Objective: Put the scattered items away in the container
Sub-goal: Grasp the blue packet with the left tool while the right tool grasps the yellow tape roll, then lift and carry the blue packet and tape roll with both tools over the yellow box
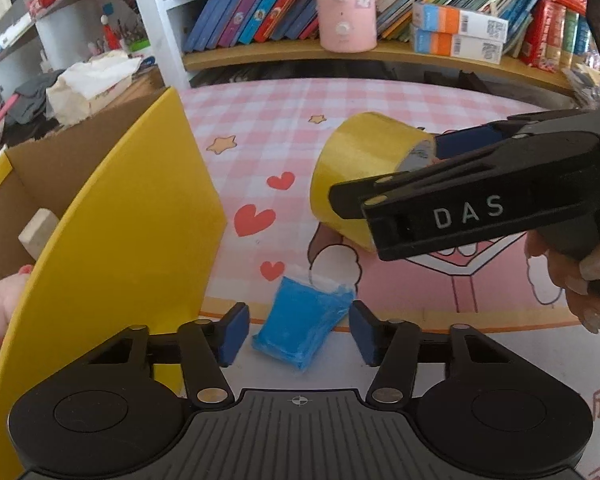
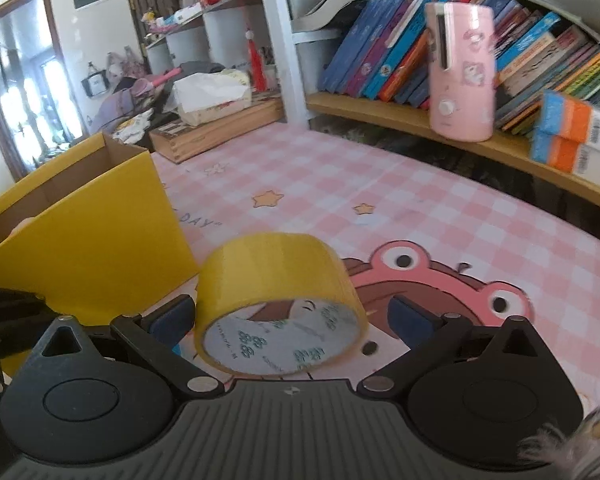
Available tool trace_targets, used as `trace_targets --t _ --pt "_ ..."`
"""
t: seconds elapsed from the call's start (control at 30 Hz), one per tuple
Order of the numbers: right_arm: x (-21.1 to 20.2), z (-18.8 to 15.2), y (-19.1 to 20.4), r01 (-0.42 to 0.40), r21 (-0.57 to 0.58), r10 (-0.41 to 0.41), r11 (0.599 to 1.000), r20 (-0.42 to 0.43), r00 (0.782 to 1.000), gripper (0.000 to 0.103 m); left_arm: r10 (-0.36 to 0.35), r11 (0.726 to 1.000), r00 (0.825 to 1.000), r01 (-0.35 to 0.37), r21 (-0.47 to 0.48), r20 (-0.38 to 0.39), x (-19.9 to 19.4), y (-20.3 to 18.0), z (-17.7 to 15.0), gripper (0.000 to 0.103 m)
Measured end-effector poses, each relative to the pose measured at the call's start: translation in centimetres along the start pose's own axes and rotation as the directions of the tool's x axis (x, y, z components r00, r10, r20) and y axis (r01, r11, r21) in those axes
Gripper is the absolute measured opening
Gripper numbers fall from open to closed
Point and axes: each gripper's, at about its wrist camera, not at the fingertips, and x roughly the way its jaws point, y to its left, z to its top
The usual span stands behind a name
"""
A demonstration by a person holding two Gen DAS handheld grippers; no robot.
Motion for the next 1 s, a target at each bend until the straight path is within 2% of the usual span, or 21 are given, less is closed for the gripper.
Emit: trace_targets --t 0.23,0.37,0.43,0.57,0.7,1.0 --pt "1.8 0.3 0.0 -0.036 -0.002 0.036 0.999 -0.036 0.999 0.102 -0.010 1.000 1.000 0.010 -0.020 -0.011 0.6 0.4 -0.1 0.047" --pt "2.4 0.3 0.0 -0.026 0.016 0.027 1.000 -0.057 0.998 0.091 -0.019 1.000 1.000 0.019 -0.025 -0.013 0.5 0.4 0.0 0.045" --pt "2.3 0.2 0.0 -0.021 0.026 0.022 0.999 -0.054 0.998 0.091 -0.022 0.999 1.000 0.022 -0.033 -0.015 0.5 0.5 -0.2 0.045" --pt "2.0 0.0 0.1 -0.007 0.035 0.009 0.999 -0.054 0.999 0.090 -0.053 0.998 0.998 0.053 -0.025 -0.015 0.5 0.5 -0.2 0.032" --pt "1.0 -0.2 0.6 0.016 0.043 -0.014 0.999 -0.044 0.999 0.090 -0.073 0.997 0.997 0.072 -0.021 -0.015 0.0 0.4 -0.3 0.030" --pt "-2.0 -0.4 1.8 0.048 0.081 -0.048 0.996 -0.007 0.999 0.090 -0.115 0.993 0.992 0.116 -0.030 0.047 -3.3 1.0 -0.5 0.029"
